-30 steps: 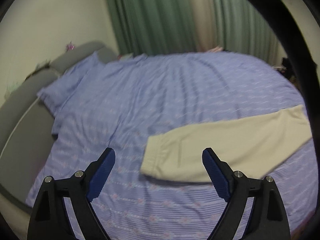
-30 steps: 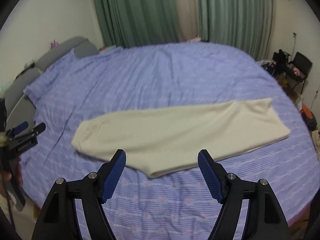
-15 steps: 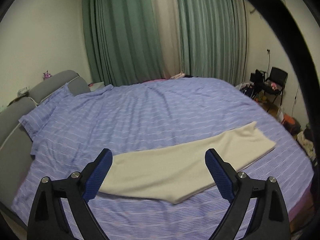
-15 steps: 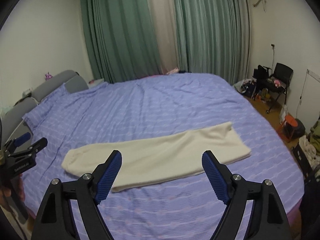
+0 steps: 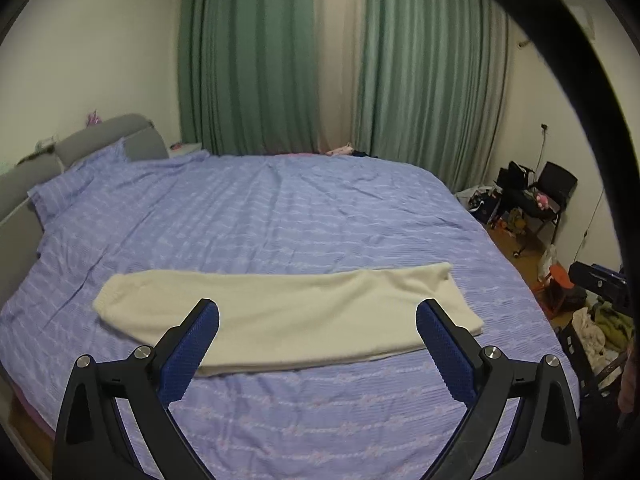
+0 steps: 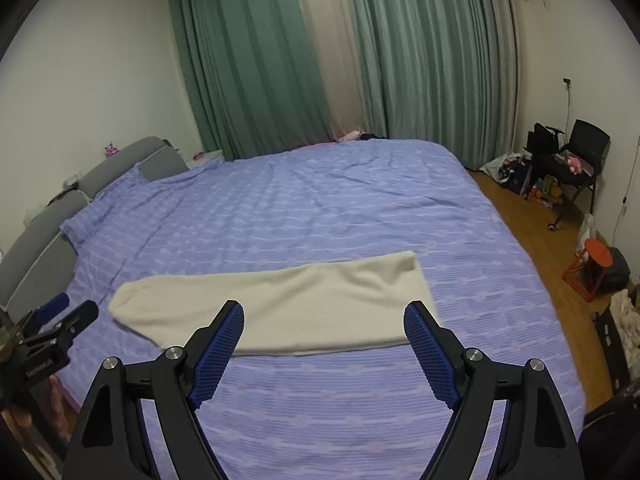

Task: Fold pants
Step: 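Grasp the trouser edge with the right tool and fold it over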

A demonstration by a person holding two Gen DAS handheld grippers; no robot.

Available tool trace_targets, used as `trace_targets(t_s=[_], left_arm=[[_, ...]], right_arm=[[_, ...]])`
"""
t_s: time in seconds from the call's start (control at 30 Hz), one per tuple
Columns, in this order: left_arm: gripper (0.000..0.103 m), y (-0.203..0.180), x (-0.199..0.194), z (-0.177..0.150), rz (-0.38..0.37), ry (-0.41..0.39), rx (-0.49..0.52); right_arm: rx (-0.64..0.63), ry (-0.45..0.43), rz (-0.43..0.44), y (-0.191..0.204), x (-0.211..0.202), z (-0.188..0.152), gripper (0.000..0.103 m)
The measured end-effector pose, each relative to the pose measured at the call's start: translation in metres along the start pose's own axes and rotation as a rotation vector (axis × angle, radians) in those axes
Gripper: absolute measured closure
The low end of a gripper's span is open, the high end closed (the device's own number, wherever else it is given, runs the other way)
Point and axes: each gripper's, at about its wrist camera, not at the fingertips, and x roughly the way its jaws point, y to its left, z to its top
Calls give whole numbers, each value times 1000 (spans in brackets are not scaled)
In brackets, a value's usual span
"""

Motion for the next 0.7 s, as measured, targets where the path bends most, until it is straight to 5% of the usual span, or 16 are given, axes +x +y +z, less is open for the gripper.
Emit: trace_targets(t_s=[0.37,0.7], left_arm=[[2,-84,108,-14,-37,47,39],[2,-138,235,-66,-53,160,124]], right_arm=[[79,37,-43,-95,98,-15,23],[132,165,-115,-165,232,-55,49]])
